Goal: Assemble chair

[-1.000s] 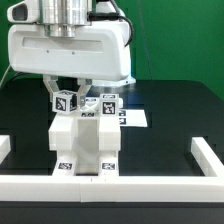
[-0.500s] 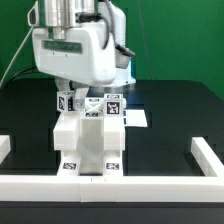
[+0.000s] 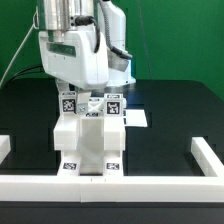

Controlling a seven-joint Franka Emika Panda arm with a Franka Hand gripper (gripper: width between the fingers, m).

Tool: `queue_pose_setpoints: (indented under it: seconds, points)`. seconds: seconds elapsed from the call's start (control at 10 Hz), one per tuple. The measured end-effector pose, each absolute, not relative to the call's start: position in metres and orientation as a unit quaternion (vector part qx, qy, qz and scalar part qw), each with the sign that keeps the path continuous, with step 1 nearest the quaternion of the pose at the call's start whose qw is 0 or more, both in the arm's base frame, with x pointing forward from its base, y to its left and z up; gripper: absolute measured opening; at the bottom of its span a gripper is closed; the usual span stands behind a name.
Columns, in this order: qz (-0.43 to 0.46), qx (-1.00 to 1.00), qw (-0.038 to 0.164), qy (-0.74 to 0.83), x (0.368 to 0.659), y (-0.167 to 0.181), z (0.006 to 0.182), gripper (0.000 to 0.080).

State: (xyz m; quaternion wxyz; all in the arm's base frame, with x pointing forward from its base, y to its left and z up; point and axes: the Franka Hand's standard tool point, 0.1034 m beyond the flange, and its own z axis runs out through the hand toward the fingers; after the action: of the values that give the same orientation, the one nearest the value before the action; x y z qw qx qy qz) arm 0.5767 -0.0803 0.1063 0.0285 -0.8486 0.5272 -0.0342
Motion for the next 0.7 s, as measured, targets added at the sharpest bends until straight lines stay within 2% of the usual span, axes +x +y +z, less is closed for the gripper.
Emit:
queue_pose_setpoints:
  seconds: [0.1,0.3,0.7]
  points:
    - [-0.037,-0.886,0.030,0.461,0.577,-0.082,0.112,0.0640]
    - [-0.047,-0.936,0.031,0.348,0.576,-0.085,0.122,0.0647]
    - [-0.063,-0.981,0.021,0.184,0.574,-0.083,0.123,0.0649]
